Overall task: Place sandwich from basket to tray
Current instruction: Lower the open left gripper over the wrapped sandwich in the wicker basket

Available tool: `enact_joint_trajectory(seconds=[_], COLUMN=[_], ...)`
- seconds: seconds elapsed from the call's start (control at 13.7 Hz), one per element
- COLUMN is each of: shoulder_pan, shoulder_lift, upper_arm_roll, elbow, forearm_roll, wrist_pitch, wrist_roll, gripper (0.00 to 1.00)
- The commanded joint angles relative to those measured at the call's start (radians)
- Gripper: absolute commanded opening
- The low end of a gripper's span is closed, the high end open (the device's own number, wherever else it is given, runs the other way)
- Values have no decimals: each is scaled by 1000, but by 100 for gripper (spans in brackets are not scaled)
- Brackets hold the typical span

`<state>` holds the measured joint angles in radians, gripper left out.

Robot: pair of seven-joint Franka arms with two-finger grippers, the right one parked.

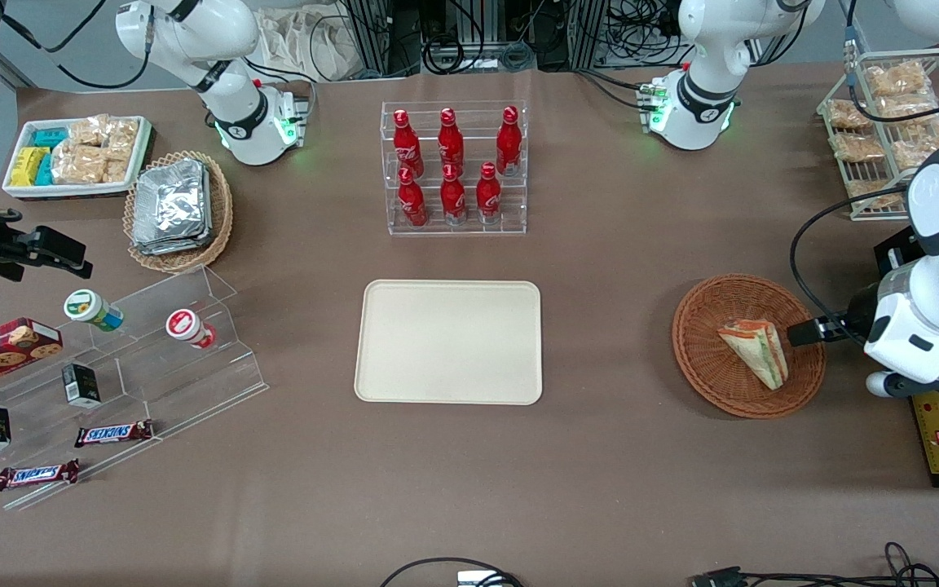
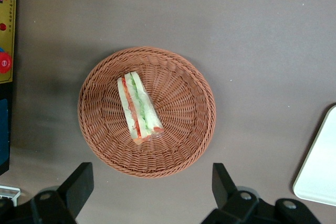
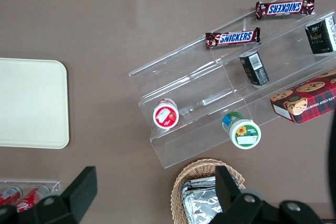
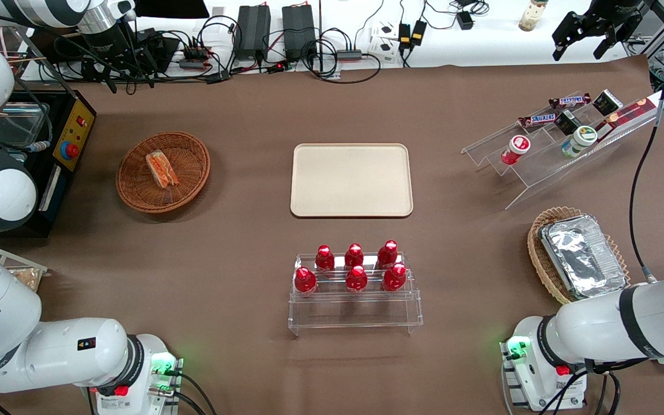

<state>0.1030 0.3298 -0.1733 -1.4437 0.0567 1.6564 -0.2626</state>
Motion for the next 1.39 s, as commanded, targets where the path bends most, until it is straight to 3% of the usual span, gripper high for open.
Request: enact_joint_trajectory(seconds=[0.0, 0.22, 0.29, 0.59, 1.32], shoulder_pan=[6, 20, 23, 27, 26], shoulder_lift=[5, 49, 63, 61, 69], upper_arm_roll=[-5, 8, 14, 38, 67], elbow=[16, 16, 3, -180, -487], forearm_roll=[11, 26, 66, 78, 48], wrist_pitch=[-1, 3, 32, 210, 558], wrist_roll=[5, -6, -48, -329, -402], gripper=[100, 100, 100, 100, 100])
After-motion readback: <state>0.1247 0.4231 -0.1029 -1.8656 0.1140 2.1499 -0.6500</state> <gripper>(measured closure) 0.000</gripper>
